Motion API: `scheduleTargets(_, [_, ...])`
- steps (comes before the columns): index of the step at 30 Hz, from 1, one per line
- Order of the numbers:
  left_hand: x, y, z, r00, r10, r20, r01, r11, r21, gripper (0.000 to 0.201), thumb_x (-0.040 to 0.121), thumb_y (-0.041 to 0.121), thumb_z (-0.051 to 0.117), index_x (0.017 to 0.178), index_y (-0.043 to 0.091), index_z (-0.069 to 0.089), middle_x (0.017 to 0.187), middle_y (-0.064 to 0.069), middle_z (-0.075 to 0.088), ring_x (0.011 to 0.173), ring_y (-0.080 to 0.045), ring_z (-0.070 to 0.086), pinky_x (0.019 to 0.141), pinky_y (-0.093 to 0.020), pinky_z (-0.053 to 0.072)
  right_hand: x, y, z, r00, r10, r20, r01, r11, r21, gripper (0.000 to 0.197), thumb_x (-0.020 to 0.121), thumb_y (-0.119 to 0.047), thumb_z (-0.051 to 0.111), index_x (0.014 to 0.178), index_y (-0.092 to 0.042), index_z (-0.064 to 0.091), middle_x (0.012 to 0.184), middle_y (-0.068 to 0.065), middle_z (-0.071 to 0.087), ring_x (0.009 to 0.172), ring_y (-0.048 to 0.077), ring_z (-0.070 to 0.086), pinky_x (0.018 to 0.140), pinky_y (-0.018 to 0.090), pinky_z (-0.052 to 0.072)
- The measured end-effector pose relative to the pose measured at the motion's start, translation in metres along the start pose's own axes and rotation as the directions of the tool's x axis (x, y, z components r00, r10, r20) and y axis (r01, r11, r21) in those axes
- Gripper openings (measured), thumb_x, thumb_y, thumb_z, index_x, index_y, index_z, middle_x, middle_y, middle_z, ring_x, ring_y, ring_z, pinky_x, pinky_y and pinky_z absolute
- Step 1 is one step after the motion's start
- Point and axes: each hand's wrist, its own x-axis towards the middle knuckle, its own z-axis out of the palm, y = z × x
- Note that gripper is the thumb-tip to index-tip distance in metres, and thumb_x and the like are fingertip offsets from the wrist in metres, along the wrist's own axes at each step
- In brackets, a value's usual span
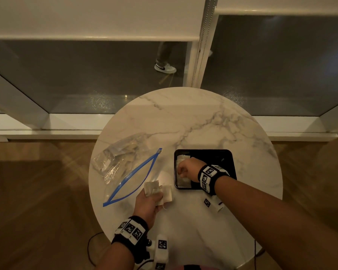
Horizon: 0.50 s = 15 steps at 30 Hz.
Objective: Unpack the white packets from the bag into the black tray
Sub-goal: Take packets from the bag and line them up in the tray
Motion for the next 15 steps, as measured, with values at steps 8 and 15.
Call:
scheduleTargets(8, [0.006, -0.003, 0.001, 1.0, -0.004, -0.008, 0.004, 1.0, 0.014, 0.032, 0.092, -0.005, 0.058, 0.122, 0.006, 0.059, 0.118, -0.021, 0.068, 0.109, -0.038, 0.066, 0.095, -0.052, 0.055, -0.009, 0.02, 0.0, 0.985, 0.119, -0.127, -0.089, 0.971, 0.222, 0.013, 0.083, -0.026, 0.072, 0.096, -0.027, 0.068, 0.091, -0.005, 0.066, 0.087, 0.012, 0.063, 0.083, 0.033, 0.055])
scheduleTargets(15, [0.012, -0.006, 0.015, 1.0, -0.019, 0.019, 0.018, 0.999, 0.042, 0.034, 0.091, -0.005, 0.059, 0.123, 0.006, 0.06, 0.119, -0.025, 0.066, 0.112, -0.044, 0.064, 0.096, -0.062, 0.051, -0.018, 0.031, 0.016, 0.883, 0.434, -0.18, -0.326, 0.841, 0.432, 0.021, 0.083, -0.025, 0.073, 0.103, -0.018, 0.07, 0.104, 0.0, 0.069, 0.099, 0.018, 0.065, 0.084, 0.024, 0.051])
